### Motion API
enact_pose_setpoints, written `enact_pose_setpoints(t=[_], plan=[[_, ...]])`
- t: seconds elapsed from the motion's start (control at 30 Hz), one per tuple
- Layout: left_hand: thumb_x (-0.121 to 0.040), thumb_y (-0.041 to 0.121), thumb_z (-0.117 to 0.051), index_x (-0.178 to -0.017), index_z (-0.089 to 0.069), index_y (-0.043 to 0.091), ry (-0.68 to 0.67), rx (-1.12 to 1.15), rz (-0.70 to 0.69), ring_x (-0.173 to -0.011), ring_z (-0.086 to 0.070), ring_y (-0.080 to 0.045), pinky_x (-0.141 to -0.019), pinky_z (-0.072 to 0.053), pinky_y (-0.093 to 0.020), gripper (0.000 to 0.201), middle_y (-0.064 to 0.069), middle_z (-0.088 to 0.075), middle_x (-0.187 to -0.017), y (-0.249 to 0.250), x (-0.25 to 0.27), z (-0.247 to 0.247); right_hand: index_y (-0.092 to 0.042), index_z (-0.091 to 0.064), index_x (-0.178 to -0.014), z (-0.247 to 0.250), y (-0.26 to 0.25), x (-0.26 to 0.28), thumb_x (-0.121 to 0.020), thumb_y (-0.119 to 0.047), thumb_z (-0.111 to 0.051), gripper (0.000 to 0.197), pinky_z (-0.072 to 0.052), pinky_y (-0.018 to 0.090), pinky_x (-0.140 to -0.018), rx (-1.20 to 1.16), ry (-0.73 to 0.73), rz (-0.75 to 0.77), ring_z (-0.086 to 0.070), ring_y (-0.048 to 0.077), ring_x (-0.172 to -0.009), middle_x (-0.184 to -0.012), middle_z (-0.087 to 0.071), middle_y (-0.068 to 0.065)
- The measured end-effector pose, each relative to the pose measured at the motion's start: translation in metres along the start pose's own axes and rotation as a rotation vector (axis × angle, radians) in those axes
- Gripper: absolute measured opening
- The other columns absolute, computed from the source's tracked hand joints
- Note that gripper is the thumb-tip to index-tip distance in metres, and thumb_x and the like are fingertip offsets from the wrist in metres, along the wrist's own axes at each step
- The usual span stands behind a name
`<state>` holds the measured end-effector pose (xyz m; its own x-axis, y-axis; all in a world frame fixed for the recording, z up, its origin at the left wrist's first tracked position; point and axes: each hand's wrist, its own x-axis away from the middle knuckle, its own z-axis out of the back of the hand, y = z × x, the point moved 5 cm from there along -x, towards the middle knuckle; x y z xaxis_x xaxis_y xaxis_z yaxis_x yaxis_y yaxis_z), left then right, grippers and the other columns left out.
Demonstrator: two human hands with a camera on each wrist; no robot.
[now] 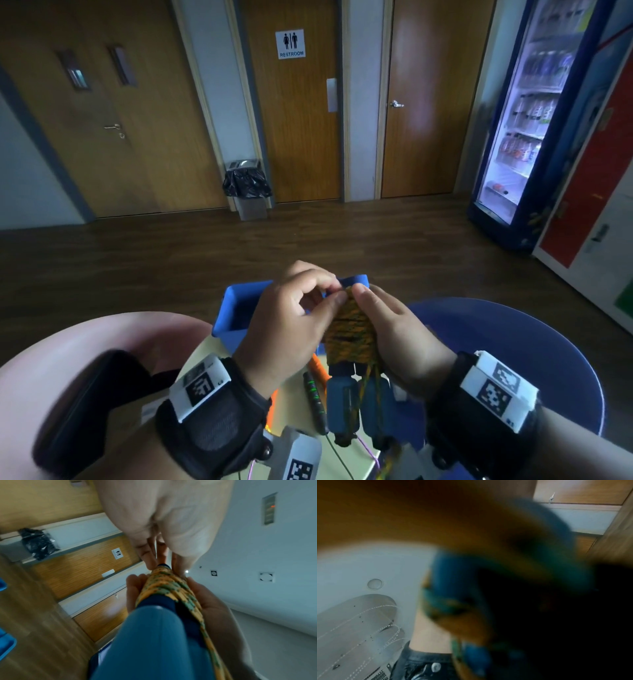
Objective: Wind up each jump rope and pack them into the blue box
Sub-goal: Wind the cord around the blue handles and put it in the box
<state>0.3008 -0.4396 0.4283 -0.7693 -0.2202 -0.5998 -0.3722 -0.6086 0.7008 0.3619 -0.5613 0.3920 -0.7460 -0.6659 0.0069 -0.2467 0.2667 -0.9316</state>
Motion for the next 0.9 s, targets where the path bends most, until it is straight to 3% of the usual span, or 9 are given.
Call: enact_pose_setpoints(t=[0.07,0.13,0.27,0.37,0.47,0.57,0.63,0.7,0.9], plan=[[-0.088,0.03,-0.066,-0.096,-0.075,0.013,0.001,-0.152,-0.117,-0.097,-0.065,-0.005,-0.084,-0.048,-0.014,0.021,0.005,-0.067,-0.11,0.01,0.002,-0.003,-0.006,-0.063,-0.113,0.004,-0.003,-0.001,-0.103,-0.029,-0.043,0.032,-0.056,0.035,-0.074,0.047,0.042,0.051,-0.07,0.02,-0.084,-0.088,-0.074,0.007],[-0.087,0.032,-0.067,-0.098,-0.076,0.012,-0.002,-0.225,-0.162,-0.1,-0.063,-0.001,-0.088,-0.044,-0.008,0.024,0.004,-0.066,-0.117,0.016,0.003,-0.006,-0.009,-0.064,-0.114,0.007,-0.006,-0.001,-0.105,-0.029,-0.042,0.031,-0.055,0.038,-0.077,0.097,0.078,0.081,-0.07,0.02,-0.086,-0.092,-0.074,0.007],[-0.083,0.024,-0.071,-0.088,-0.068,0.015,-0.109,-0.182,-0.064,-0.095,-0.061,-0.005,-0.081,-0.045,-0.013,0.01,0.008,-0.057,-0.115,0.015,-0.002,-0.011,-0.018,-0.066,-0.109,0.01,-0.005,-0.001,-0.093,-0.043,-0.05,0.034,-0.052,0.035,-0.067,0.19,0.112,0.092,-0.068,0.021,-0.078,-0.091,-0.072,0.007],[-0.085,0.021,-0.069,-0.087,-0.062,0.017,-0.212,-0.192,-0.001,-0.096,-0.057,-0.01,-0.078,-0.045,-0.016,0.009,0.011,-0.05,-0.112,0.014,-0.006,-0.016,-0.014,-0.065,-0.108,0.009,-0.002,-0.001,-0.102,-0.033,-0.047,0.028,-0.051,0.028,-0.056,0.159,0.118,0.082,-0.066,0.02,-0.069,-0.088,-0.07,0.011],[-0.086,0.017,-0.071,-0.086,-0.06,0.017,-0.212,-0.2,-0.035,-0.09,-0.057,-0.014,-0.078,-0.046,-0.026,0.01,0.01,-0.05,-0.109,0.017,-0.008,-0.017,-0.005,-0.064,-0.103,0.007,0.0,-0.001,-0.102,-0.019,-0.043,0.025,-0.055,0.033,-0.065,0.031,0.109,0.03,-0.066,0.022,-0.077,-0.085,-0.067,0.012],[-0.085,0.024,-0.065,-0.084,-0.06,0.018,-0.191,-0.219,-0.071,-0.08,-0.06,-0.022,-0.074,-0.049,-0.038,0.007,0.015,-0.05,-0.108,0.02,-0.008,-0.02,0.003,-0.063,-0.104,0.002,0.003,-0.003,-0.094,-0.016,-0.045,0.028,-0.052,0.045,-0.075,-0.113,0.057,-0.082,-0.063,0.033,-0.082,-0.09,-0.062,0.021],[-0.086,0.025,-0.064,-0.084,-0.06,0.018,-0.166,-0.235,-0.098,-0.084,-0.06,-0.019,-0.074,-0.049,-0.04,0.009,0.015,-0.051,-0.107,0.02,-0.007,-0.022,0.009,-0.057,-0.109,0.001,0.006,-0.005,-0.084,-0.021,-0.049,0.04,-0.05,0.051,-0.079,-0.182,0.022,-0.173,-0.06,0.037,-0.084,-0.093,-0.058,0.025],[-0.086,0.024,-0.064,-0.084,-0.06,0.016,-0.14,-0.239,-0.122,-0.093,-0.059,-0.013,-0.078,-0.049,-0.037,0.009,0.012,-0.053,-0.106,0.02,-0.006,-0.023,0.006,-0.058,-0.107,0.003,0.008,-0.008,-0.075,-0.024,-0.052,0.044,-0.048,0.054,-0.081,-0.225,0.016,-0.226,-0.059,0.038,-0.085,-0.094,-0.056,0.024],[-0.082,0.026,-0.068,-0.085,-0.061,0.019,-0.146,-0.206,-0.071,-0.099,-0.06,-0.009,-0.081,-0.051,-0.036,0.01,0.015,-0.055,-0.104,0.008,-0.006,-0.029,-0.005,-0.064,-0.085,0.008,0.013,-0.012,-0.074,-0.018,-0.049,0.023,-0.05,0.044,-0.077,-0.315,-0.003,-0.282,-0.061,0.034,-0.076,-0.086,-0.059,0.021]])
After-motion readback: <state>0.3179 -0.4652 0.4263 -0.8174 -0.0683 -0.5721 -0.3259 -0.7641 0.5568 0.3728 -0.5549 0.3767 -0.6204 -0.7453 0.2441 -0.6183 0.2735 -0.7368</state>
